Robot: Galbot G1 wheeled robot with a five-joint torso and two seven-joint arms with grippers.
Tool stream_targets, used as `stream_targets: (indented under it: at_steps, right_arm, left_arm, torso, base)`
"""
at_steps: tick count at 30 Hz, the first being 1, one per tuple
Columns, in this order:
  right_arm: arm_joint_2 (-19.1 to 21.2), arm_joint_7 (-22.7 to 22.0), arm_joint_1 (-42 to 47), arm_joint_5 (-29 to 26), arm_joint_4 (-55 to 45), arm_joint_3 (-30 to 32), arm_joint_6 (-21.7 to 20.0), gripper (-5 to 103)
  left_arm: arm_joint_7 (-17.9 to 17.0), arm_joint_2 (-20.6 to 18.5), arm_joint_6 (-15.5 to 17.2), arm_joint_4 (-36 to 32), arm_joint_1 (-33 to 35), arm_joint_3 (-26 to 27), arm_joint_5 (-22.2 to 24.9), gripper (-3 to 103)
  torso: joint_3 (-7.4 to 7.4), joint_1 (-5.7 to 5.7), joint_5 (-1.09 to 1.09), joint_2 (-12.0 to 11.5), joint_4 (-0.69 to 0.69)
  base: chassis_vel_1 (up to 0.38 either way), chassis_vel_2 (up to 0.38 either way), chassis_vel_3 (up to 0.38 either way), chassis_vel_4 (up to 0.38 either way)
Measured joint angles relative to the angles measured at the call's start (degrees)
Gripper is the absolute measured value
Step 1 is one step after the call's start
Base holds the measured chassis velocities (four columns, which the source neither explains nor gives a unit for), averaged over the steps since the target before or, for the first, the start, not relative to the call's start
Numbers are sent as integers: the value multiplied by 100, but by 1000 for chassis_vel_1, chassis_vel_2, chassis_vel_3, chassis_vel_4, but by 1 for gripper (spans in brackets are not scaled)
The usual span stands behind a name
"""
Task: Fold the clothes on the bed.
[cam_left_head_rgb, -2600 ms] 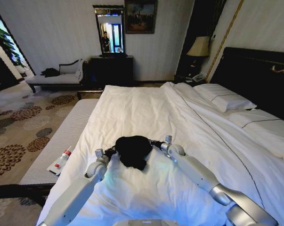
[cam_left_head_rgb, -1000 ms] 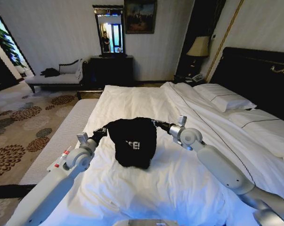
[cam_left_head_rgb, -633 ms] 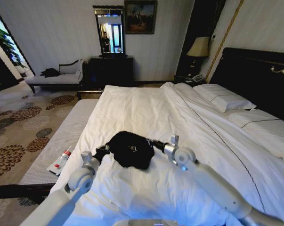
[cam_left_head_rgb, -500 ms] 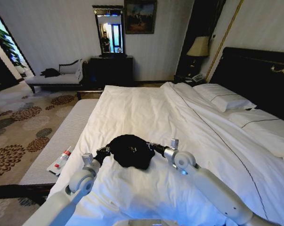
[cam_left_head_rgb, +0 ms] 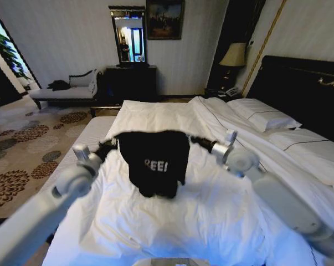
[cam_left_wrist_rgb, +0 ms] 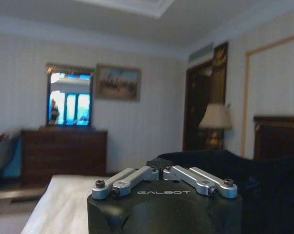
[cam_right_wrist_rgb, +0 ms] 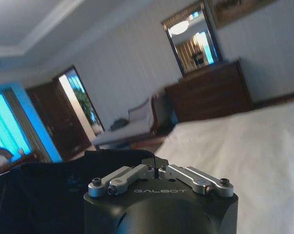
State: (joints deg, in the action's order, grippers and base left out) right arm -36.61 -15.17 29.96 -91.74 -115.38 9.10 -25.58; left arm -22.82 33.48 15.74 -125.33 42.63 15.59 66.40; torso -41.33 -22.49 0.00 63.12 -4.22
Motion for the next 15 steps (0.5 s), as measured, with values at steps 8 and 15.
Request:
stream_targets:
  at_steps: [8, 15]
  right_arm:
    - [306, -245, -393, -794, -226, 544, -73, 0]
    - [560, -528, -623, -1464, -460, 1130, -90, 0]
  left_arm:
    - [-83, -342, 79, -79, -1061, -51, 692, 0]
    - [-66, -836, 83, -369, -1433, 317, 1229, 0]
  torso:
    - [0, 0, -1, 0, 2]
    - [0, 0, 1, 0, 2]
  base:
    - [0, 0, 0, 0]
    - [0, 0, 0, 0]
